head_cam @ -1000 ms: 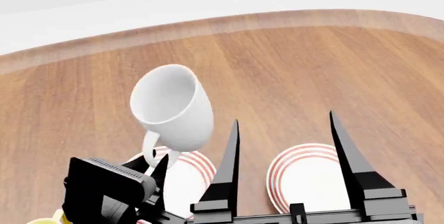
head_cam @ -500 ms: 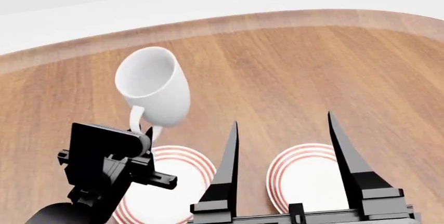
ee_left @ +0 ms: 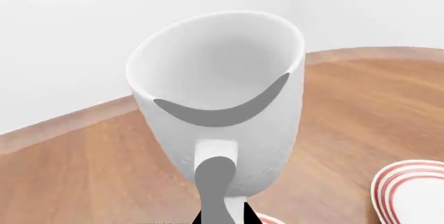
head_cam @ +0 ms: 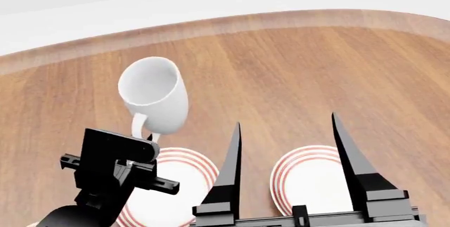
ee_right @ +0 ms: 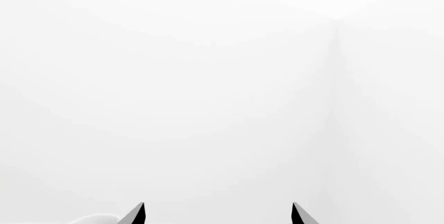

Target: Put the white mug on the left plate.

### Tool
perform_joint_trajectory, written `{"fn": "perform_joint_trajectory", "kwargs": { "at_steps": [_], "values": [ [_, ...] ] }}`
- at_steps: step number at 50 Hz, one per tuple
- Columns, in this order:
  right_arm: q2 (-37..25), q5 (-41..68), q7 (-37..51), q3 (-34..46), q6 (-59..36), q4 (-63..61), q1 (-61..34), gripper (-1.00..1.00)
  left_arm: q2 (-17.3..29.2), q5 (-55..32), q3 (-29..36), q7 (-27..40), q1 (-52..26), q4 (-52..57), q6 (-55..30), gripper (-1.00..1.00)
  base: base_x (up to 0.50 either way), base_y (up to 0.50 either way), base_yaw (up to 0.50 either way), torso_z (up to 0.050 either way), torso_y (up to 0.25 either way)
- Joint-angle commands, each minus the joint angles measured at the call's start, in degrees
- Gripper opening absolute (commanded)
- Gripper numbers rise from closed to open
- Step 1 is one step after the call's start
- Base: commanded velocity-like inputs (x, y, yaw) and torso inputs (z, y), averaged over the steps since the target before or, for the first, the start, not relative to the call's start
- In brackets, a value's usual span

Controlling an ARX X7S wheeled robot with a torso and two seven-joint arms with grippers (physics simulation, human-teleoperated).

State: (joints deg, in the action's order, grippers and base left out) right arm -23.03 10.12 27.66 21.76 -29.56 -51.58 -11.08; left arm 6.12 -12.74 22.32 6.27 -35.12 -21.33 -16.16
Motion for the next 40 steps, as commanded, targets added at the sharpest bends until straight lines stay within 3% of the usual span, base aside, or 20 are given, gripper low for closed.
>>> {"fn": "perform_joint_trajectory", "kwargs": {
  "at_steps": [1, 23, 40],
  "values": [
    [-0.1, 0.0, 0.2, 0.2, 0.2, 0.1, 0.0, 1.0, 0.9, 5.2, 3.8, 3.6, 0.8, -0.2, 2.1, -1.0, 0.0, 0.0, 0.0, 0.0, 0.0],
    [-0.4, 0.3, 0.4, 0.4, 0.4, 0.2, -0.2, 1.0, 2.0, 5.9, 7.4, 3.8, 1.3, 5.0, -7.7, -1.0, 0.0, 0.0, 0.0, 0.0, 0.0],
    [-0.4, 0.5, 0.7, 0.7, 0.3, 0.3, -0.4, 1.0, 1.5, 5.2, 7.9, 3.7, 0.3, 0.7, -7.9, -1.0, 0.0, 0.0, 0.0, 0.0, 0.001]
  ]
}}
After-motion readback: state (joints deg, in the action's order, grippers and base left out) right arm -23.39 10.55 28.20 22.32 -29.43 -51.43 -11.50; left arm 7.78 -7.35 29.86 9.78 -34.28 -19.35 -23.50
